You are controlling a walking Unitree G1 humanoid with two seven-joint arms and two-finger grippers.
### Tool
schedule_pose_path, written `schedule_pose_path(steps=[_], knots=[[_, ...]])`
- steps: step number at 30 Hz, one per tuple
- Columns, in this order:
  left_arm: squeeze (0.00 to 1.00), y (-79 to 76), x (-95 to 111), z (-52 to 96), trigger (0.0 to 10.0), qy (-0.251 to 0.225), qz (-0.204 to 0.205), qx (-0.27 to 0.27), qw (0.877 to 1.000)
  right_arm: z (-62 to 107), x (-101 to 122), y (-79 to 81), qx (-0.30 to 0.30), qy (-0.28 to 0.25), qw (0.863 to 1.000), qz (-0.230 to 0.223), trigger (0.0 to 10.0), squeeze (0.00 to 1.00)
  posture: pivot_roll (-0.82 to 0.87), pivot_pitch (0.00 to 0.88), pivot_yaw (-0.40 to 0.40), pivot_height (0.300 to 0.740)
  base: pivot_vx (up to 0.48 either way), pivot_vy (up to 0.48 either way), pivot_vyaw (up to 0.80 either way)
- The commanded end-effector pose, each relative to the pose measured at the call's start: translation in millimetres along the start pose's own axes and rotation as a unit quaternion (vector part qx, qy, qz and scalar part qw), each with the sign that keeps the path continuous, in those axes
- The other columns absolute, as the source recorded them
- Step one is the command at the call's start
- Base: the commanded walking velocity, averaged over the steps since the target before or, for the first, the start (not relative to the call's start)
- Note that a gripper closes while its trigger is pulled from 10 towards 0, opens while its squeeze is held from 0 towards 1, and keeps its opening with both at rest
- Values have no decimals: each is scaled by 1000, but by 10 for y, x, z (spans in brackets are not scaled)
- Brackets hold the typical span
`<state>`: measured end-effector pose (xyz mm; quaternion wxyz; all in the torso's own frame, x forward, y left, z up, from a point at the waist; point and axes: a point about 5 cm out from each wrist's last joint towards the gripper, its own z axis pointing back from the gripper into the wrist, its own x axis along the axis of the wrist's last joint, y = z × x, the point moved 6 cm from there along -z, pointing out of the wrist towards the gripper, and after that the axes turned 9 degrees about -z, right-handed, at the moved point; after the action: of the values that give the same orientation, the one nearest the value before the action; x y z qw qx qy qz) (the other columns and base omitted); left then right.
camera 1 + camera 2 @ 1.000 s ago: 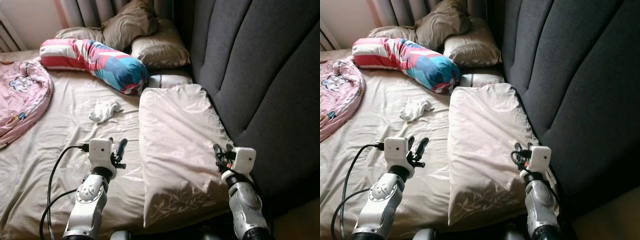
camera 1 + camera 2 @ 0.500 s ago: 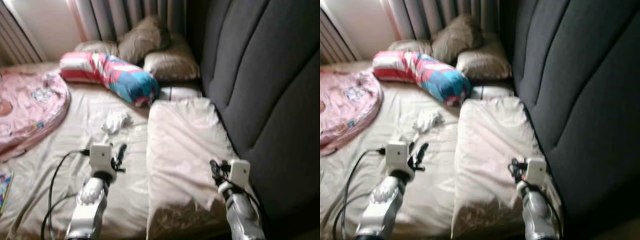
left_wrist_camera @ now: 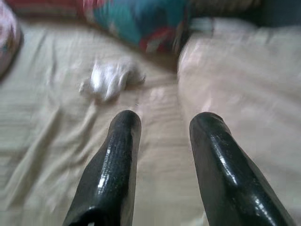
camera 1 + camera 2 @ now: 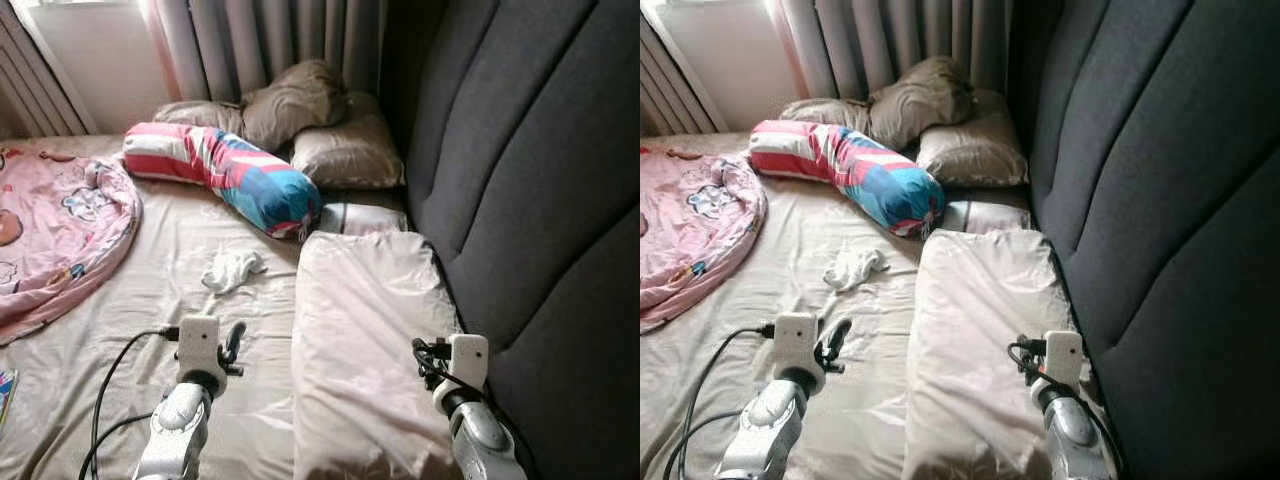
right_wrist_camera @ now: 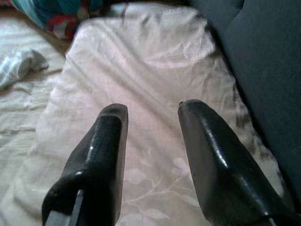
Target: Clean up the room
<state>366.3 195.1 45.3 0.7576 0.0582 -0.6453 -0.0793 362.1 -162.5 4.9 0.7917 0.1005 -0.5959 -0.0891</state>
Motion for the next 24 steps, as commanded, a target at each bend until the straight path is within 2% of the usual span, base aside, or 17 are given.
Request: schedule_pose_path(steps=[1, 2, 4, 5, 7, 11, 12, 18, 24], knots=[[0, 22, -248, 65, 10000, 39, -6, 1, 999, 77, -250, -119, -23, 49, 999, 8, 10000, 0, -27, 113, -14, 740, 0, 0, 0], [0, -2, -378, 91, 10000, 63, -5, -5, 998, 126, -379, -180, -35, 75, 997, 14, 10000, 0, -21, 107, -17, 740, 0, 0, 0], [0, -31, -472, 107, 10000, 81, -5, -9, 997, 168, -475, -225, -42, 94, 995, 13, 10000, 0, -13, 95, -21, 740, 0, 0, 0], [0, -55, -570, 135, 10000, 100, -8, -14, 995, 229, -596, -286, -53, 118, 991, 12, 10000, 0, -11, 89, -24, 740, 0, 0, 0], [0, -62, -830, 246, 10000, 151, -9, -12, 988, 372, -816, -432, -86, 161, 983, 9, 10000, 0, -17, 73, -26, 740, 0, 0, 0], [0, -47, -984, 337, 10000, 179, -3, -5, 984, 468, -937, -527, -111, 181, 977, -7, 10000, 0, -31, 48, -21, 740, 0, 0, 0], [0, -46, -1128, 426, 10000, 205, -3, -4, 979, 542, -1012, -606, -132, 191, 972, -31, 10000, 0, -30, 32, -18, 740, 0, 0, 0], [0, -23, -1437, 643, 10000, 272, -11, 0, 962, 645, -1151, -637, -148, 209, 963, -79, 10000, 0, -31, 0, -8, 740, 0, 0, 0], [0, -10, -1470, 657, 10000, 286, -14, 4, 958, 643, -1169, -612, -144, 216, 962, -79, 10000, 0, -16, 0, -7, 740, 0, 0, 0]])
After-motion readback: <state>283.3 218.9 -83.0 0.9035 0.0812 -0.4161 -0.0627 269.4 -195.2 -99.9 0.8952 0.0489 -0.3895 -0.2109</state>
